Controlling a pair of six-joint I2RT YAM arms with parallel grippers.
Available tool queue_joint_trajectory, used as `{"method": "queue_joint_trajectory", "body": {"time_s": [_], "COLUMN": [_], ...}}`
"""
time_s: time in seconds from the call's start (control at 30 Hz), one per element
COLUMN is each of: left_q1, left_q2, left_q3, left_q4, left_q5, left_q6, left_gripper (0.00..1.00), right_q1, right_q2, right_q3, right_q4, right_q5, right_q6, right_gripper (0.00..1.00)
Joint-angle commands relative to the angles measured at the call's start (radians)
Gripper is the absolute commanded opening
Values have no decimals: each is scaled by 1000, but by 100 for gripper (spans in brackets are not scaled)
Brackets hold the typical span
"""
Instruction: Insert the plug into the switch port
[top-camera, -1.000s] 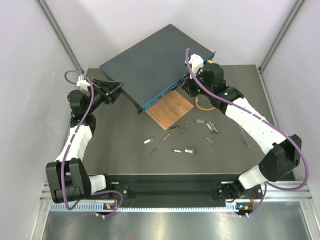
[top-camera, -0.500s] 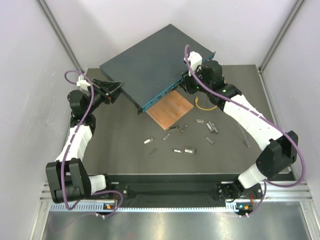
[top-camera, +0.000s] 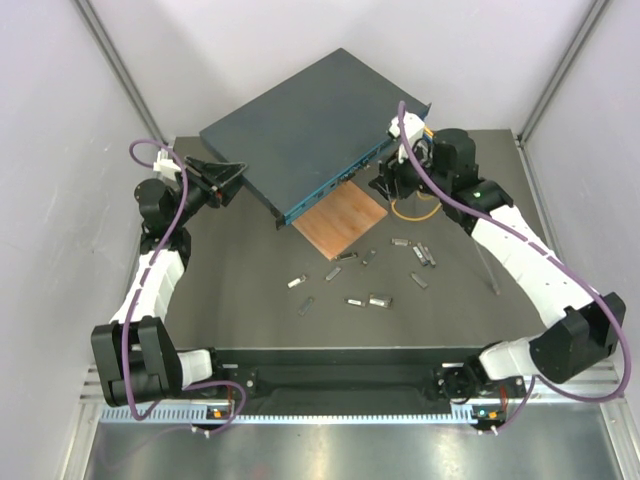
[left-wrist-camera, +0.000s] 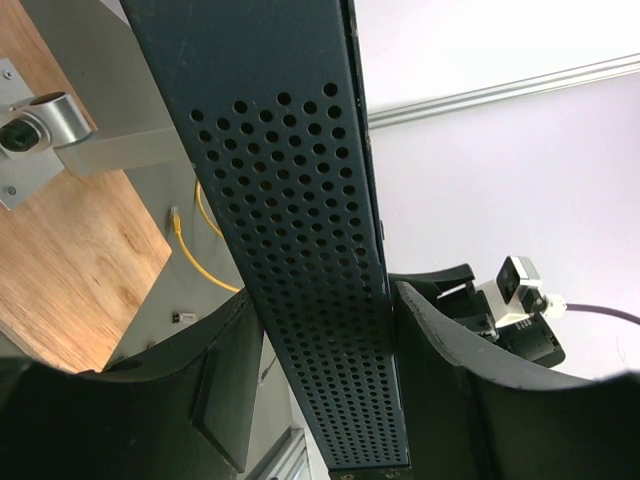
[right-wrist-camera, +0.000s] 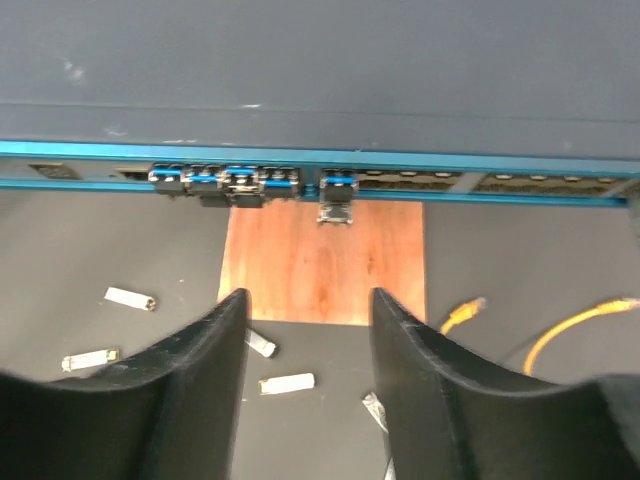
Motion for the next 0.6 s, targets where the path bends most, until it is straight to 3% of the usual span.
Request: {"method": "queue_joint_trajectory", "body": {"time_s": [0.0,0.1,0.27,0.57], "left_q1": [-8,-6,-6,-6], "left_q2": [-11,-9,-5,-3], "left_q3": [38,41,54,49], "left_q4": [24,24,15,13], "left_q5": [6,7,6,3], "left_q6": [94,94,94,96], "left_gripper": [0,0,0,0], "right_q1": [-10,-10,-9,-7], "right_q2": [-12,22,59,85], "right_q3": [-13,10,31,48], "right_q4": [6,6,55,137], "right_q5": [-62,-33,-1,19], "right_q6": [-22,-7,31,90], "right_gripper": [48,35,23,21]}}
